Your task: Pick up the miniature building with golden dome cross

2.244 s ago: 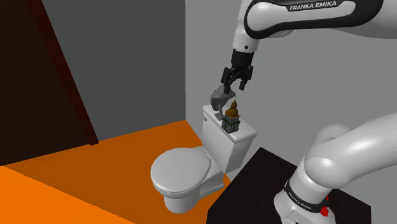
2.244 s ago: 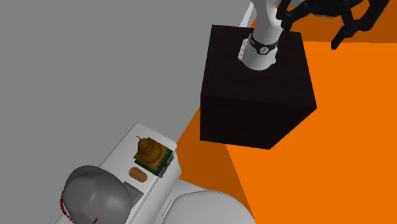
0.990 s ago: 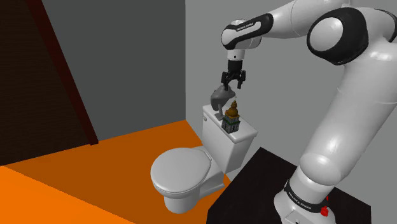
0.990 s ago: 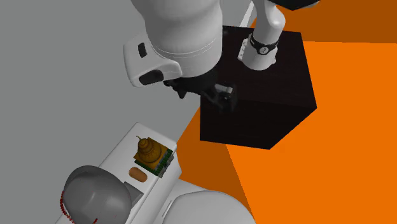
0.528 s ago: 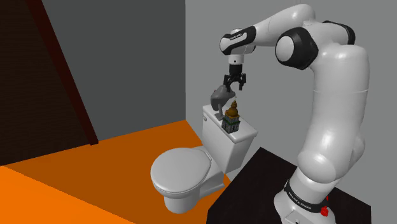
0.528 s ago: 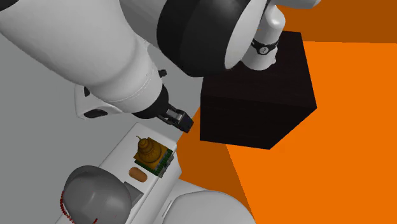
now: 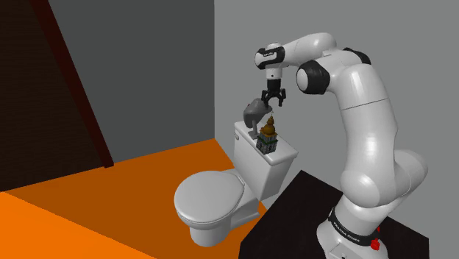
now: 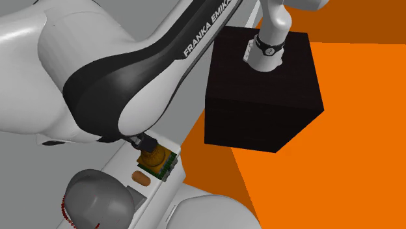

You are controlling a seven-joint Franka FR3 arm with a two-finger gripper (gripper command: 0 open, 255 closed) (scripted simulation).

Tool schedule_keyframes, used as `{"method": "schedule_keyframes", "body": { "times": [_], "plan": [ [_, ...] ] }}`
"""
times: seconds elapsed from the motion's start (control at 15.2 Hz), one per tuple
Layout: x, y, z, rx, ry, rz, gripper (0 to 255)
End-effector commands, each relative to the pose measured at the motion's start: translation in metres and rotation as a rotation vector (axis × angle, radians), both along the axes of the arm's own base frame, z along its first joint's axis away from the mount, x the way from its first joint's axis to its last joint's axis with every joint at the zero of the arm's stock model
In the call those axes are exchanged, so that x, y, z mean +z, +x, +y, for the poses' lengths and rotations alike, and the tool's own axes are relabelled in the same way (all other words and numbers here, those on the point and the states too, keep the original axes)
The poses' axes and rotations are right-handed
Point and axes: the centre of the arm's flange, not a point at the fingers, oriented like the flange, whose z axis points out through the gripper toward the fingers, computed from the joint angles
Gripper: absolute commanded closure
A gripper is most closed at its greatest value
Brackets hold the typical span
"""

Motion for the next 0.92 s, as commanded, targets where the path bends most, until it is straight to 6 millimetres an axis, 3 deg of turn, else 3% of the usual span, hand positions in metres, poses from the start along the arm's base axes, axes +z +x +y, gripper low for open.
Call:
{"method": "schedule_keyframes", "body": {
  "times": [0.0, 0.46, 0.53, 0.86],
  "plan": [
    [-0.012, 0.001, -0.004, -0.003, 0.001, 0.004, 0],
    [-0.042, 0.001, -0.004, -0.003, 0.001, 0.004, 0],
    [-0.042, 0.001, -0.004, -0.003, 0.001, 0.004, 255],
    [-0.042, 0.001, -0.004, -0.003, 0.001, 0.004, 255]
  ]
}}
